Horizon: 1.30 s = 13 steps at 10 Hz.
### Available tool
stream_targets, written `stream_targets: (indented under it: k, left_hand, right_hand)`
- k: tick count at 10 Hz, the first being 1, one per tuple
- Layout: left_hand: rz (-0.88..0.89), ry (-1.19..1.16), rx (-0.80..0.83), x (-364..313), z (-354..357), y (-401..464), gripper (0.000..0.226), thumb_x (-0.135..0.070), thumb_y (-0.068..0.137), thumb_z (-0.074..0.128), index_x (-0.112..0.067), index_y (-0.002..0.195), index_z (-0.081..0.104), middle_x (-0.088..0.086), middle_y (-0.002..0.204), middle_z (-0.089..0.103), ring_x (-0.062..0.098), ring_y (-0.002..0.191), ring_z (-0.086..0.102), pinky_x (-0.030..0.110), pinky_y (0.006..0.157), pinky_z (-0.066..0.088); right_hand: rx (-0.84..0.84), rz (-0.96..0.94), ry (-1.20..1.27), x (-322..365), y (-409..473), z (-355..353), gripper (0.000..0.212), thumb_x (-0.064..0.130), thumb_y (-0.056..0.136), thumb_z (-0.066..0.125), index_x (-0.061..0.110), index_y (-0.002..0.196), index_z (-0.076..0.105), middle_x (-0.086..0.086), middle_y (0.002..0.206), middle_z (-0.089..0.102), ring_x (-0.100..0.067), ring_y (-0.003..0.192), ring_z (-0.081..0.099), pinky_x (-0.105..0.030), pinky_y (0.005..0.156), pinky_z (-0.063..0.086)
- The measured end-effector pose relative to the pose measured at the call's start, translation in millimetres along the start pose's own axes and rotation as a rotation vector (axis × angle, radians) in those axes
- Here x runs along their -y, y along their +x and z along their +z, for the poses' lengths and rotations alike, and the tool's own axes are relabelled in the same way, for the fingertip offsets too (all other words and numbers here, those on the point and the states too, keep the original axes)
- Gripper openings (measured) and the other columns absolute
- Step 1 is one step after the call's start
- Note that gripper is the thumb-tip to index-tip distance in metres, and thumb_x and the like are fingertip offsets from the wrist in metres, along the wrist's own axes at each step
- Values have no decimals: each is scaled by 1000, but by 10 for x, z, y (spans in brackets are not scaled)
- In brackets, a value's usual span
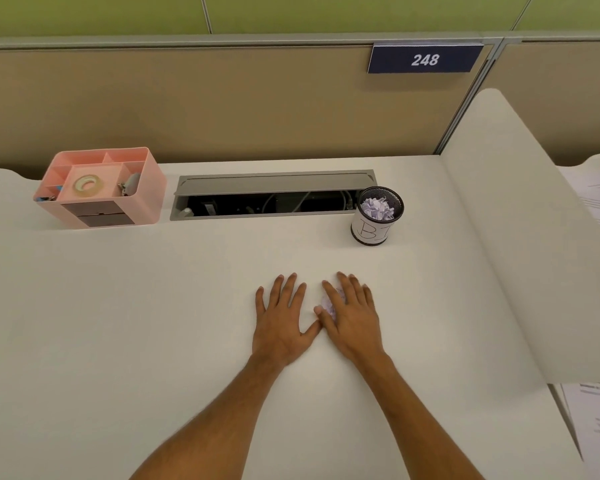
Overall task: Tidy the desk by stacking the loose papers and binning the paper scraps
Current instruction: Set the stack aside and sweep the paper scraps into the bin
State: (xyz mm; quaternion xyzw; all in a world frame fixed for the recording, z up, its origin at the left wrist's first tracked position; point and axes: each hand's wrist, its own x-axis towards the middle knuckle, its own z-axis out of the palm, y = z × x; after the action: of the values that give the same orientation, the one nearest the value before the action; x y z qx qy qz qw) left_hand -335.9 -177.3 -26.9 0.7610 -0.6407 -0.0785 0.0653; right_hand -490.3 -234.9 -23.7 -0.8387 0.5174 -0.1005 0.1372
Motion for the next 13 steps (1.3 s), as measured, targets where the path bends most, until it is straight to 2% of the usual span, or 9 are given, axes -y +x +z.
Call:
stream_targets:
  k: [2,3,4,5,6,7,9,10,13]
  left_hand:
    - [-15,20,29,-10,-29,-3,87,-77,85,12,-23,152,28,0,163,14,21,151,5,54,120,4]
    - [-15,22,46,-4,-37,-1,86,-76,85,16,-24,153,23,-1,163,9,20,151,0,53,120,0]
    - [-18,19,60,-6,-55,-1,85,-75,85,17,-24,154,21,-2,164,6,20,151,-3,52,120,-2]
    - [-11,17,55,-7,-59,-2,85,-75,85,17,-24,154,22,-2,164,7,20,151,-3,53,120,-1]
    - [-13,6,50,-2,-55,-4,86,-75,85,17,-23,153,23,-1,163,9,20,151,-1,53,120,0]
    - [-13,12,56,-7,-56,-4,86,-75,85,15,-24,153,22,-1,164,7,20,151,-2,53,119,0]
    - [-14,21,56,-2,-58,12,86,-75,85,16,-24,153,23,-1,164,7,20,151,-2,53,119,0]
    - [-11,13,32,-5,-43,1,84,-74,86,20,-23,152,28,-1,163,13,21,151,3,54,119,4]
    - [-17,18,61,-6,-61,4,86,-75,85,15,-24,154,21,-2,164,6,19,151,-4,52,120,-1]
  right_hand:
    - [-155,-153,-31,-72,194,59,25,14,90,59,9,111,71,-10,122,67,-31,114,62,-38,83,58]
    - [-210,-125,-7,-182,206,24,21,7,86,63,5,105,71,-9,113,69,-27,100,67,-36,69,60]
    - [-257,-109,-28,-352,186,-49,29,22,93,49,5,102,70,-8,107,67,-26,94,66,-37,65,58]
    - [-210,-82,-99,-455,167,-130,39,38,94,47,10,113,67,-8,117,64,-28,105,61,-39,80,55]
    - [-70,34,-182,-517,56,-310,60,60,92,35,27,142,44,-4,144,47,-30,125,48,-40,95,48]
    - [22,44,-188,-506,-20,-369,67,68,90,23,38,150,25,1,156,32,-28,133,41,-40,96,49]
    - [-123,9,-287,-562,121,-374,71,71,87,25,29,141,45,-7,134,54,-29,102,57,-35,63,52]
    - [-93,-25,-313,-550,228,-361,68,71,85,29,27,131,53,-5,115,56,-24,83,59,-24,45,39]
    - [-191,-301,-270,-433,398,-194,33,32,94,38,12,82,62,-3,72,54,-20,40,48,-19,37,21]
